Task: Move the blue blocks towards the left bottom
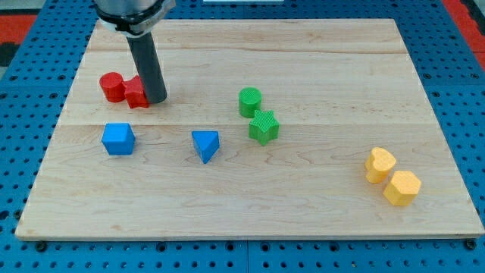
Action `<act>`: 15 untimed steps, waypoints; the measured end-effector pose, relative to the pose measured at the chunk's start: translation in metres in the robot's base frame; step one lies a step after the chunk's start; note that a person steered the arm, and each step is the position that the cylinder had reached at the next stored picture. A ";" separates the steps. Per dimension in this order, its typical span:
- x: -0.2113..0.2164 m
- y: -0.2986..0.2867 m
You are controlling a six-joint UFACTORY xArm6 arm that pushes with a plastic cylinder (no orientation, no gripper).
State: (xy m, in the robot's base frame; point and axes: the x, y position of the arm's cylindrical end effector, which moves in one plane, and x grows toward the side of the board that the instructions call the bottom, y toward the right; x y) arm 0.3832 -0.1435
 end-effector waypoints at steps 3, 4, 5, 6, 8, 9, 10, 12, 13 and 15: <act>0.007 0.003; 0.032 0.022; 0.055 0.051; 0.069 0.110; 0.080 0.131; 0.080 0.132; 0.083 0.132; 0.088 0.032; 0.075 -0.025; 0.074 -0.069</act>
State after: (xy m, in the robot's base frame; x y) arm 0.4568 -0.2128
